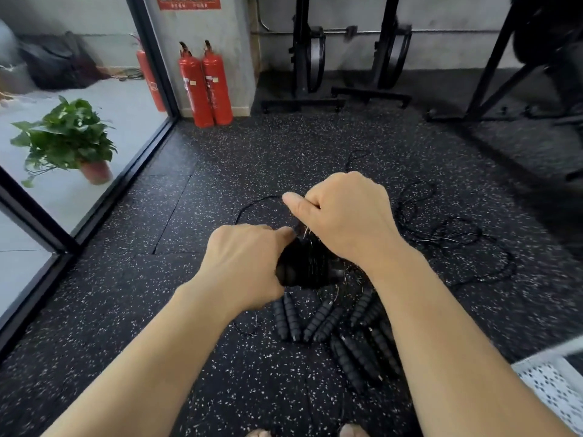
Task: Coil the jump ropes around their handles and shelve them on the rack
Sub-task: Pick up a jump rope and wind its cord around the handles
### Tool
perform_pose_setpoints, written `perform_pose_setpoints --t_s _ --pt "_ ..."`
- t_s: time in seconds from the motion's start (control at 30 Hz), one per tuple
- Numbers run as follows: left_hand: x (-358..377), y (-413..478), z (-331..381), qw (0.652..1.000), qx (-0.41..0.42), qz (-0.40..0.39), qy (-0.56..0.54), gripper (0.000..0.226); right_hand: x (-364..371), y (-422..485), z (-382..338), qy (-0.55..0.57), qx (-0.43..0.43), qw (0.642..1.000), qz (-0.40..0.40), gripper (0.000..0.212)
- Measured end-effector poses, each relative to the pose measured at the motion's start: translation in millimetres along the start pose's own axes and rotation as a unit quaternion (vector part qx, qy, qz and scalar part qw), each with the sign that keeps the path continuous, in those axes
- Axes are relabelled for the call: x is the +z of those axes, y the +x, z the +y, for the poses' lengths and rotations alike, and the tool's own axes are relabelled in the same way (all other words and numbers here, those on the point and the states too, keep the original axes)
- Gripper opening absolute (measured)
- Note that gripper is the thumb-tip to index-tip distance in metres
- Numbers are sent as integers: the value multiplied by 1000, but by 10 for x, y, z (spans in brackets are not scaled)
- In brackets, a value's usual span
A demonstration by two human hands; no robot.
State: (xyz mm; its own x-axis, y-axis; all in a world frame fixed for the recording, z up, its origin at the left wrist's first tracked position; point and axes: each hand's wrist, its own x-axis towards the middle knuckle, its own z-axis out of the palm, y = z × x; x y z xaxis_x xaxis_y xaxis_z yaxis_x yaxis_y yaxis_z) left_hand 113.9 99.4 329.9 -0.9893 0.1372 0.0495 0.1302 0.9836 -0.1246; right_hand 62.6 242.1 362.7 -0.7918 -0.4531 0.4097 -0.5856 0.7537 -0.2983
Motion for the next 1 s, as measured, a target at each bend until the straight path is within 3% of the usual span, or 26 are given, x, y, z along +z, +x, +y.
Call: perform_pose_setpoints --t_s 0.17,0.23,0.33,0.5,0.67,0.77,0.87,1.0 --pt "-148 -147 -1 992 98 26 -72 20 14 -32 102 51 33 998 -14 69" --pt "-143 -196 -40 985 116 61 -111 14 27 -34 121 129 43 990 -43 68" --pt "-128 -238 -77 977 129 85 -144 11 9 -60 177 271 82 953 -107 62" --pt "-112 -256 19 959 123 101 -235 25 -16 -56 296 373 191 883 -210 46" --pt "-122 -206 52 953 57 118 -274 41 87 -55 287 468 238 822 -220 30" --pt "-149 -183 52 931 -12 110 -347 42 177 -99 273 469 310 811 -161 34" --pt "-183 -145 66 904 -118 108 -397 40 235 -105 136 412 303 850 -127 40" --pt "-176 -93 33 870 -215 114 -429 29 327 -117 20 418 259 866 -96 46"
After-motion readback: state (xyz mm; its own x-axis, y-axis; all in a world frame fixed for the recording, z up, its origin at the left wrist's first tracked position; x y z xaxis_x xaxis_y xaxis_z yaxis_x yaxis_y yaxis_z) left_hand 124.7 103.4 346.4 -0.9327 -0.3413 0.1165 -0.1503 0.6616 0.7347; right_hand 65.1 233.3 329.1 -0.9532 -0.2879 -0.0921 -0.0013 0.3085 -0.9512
